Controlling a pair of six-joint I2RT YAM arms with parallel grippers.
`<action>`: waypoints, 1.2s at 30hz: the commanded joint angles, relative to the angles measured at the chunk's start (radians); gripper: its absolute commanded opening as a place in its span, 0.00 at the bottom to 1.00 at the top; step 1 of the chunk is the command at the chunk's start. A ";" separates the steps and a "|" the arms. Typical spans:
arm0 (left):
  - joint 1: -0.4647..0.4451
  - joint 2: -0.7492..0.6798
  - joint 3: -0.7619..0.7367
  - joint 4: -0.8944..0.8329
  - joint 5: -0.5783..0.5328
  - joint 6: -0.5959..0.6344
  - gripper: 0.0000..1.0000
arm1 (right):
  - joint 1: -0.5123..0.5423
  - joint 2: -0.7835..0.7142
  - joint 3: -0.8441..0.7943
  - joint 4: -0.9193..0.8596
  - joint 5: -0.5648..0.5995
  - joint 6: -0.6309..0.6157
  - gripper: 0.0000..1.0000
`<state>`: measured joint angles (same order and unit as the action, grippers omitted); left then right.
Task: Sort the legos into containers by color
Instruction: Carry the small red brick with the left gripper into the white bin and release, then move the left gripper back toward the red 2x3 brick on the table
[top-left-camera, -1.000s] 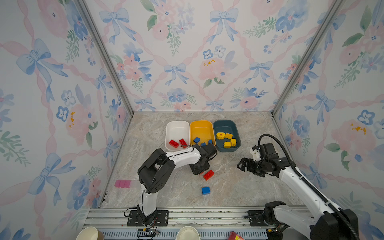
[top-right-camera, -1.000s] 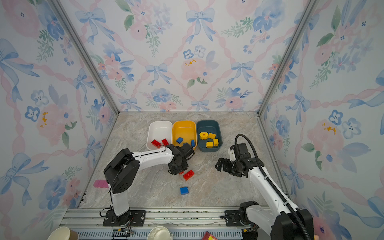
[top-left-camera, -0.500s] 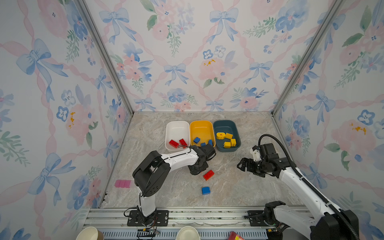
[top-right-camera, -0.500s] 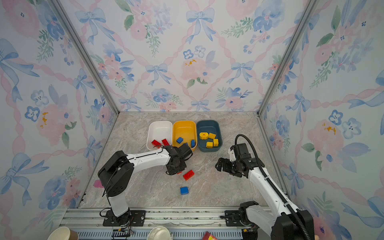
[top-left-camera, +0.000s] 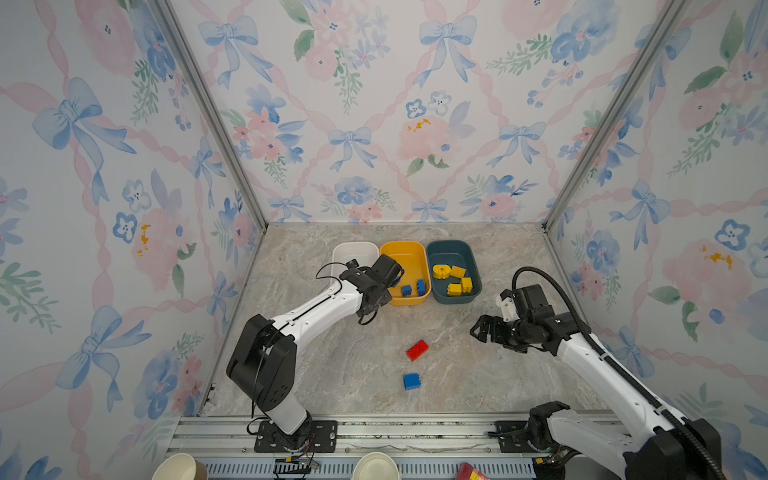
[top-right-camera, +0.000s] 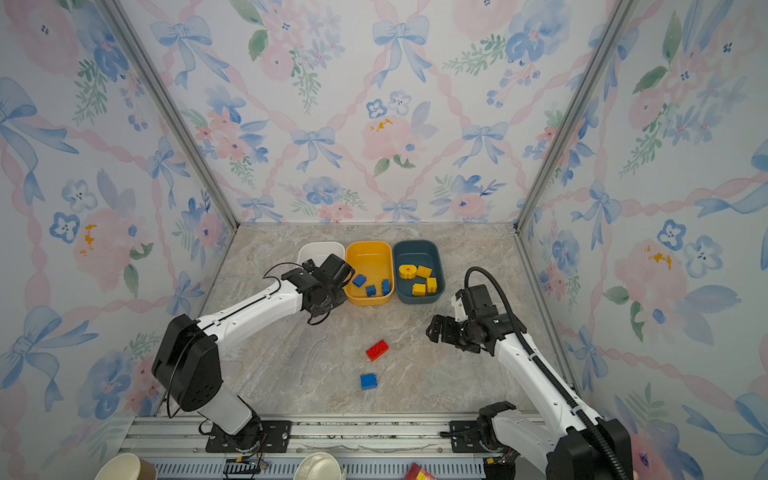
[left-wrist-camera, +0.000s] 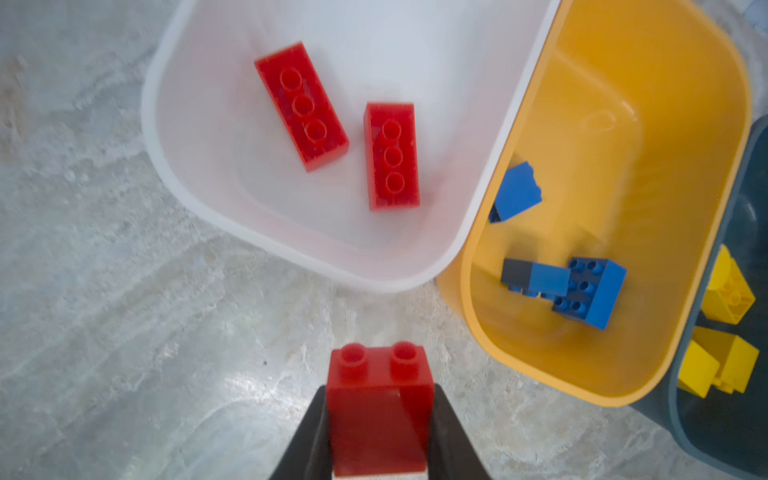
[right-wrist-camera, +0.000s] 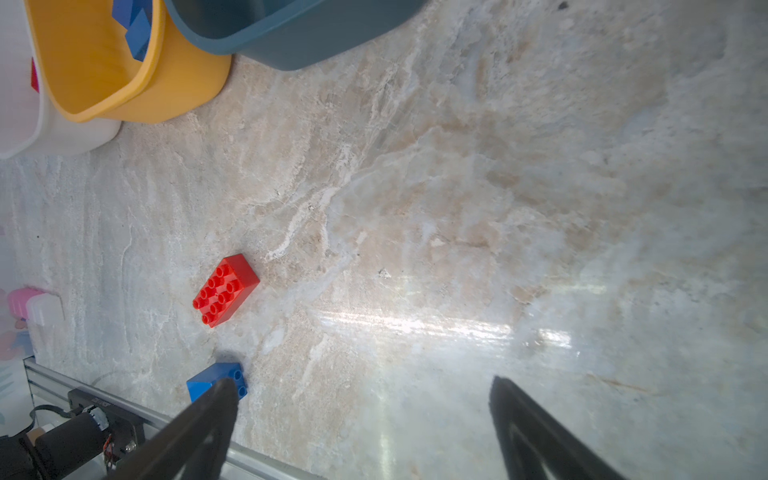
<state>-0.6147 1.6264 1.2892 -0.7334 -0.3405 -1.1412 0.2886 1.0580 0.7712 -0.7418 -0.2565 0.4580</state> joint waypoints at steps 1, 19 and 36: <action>0.054 0.033 0.103 -0.007 -0.093 0.141 0.22 | 0.028 0.006 0.044 -0.030 0.029 0.022 0.97; 0.220 0.422 0.355 0.154 -0.053 0.363 0.27 | 0.133 0.025 0.085 -0.033 0.096 0.088 0.97; 0.207 0.336 0.272 0.152 -0.093 0.410 0.69 | 0.138 0.041 0.073 -0.011 0.091 0.085 0.97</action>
<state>-0.3981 2.0274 1.5864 -0.5735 -0.4053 -0.7609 0.4145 1.0874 0.8337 -0.7475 -0.1745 0.5362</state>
